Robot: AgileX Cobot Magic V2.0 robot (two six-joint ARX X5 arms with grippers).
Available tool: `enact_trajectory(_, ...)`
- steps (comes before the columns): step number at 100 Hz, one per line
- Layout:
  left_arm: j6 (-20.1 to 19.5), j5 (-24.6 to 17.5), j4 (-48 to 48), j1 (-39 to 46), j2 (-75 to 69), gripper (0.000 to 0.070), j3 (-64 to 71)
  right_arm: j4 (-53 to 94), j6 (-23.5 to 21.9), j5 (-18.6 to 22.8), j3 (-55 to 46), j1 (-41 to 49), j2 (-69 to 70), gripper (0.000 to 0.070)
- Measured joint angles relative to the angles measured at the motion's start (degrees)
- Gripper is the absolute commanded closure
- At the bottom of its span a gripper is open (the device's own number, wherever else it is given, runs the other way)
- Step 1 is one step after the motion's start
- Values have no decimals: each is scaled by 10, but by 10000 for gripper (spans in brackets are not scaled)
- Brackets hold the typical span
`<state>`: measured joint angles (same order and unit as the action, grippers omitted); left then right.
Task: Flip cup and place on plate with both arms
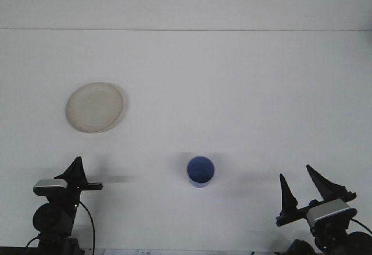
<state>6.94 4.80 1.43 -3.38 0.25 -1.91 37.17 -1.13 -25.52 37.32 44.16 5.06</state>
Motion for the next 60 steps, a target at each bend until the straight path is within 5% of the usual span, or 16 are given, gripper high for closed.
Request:
enact_trajectory(27,80,0,-18,0,34,688,-96,10,0,0,0,0,0,230)
enact_trajectory(50,70,-45,-135,0,172,672,-317,10,0,0,0,0,0,230)
enact_trajectory(55,59,-66,-167,0,209,587,-362,10,0,0,0,0,0,230)
enact_trajectory(60,49,-83,-189,0,243,401,-402,10,0,0,0,0,0,230)
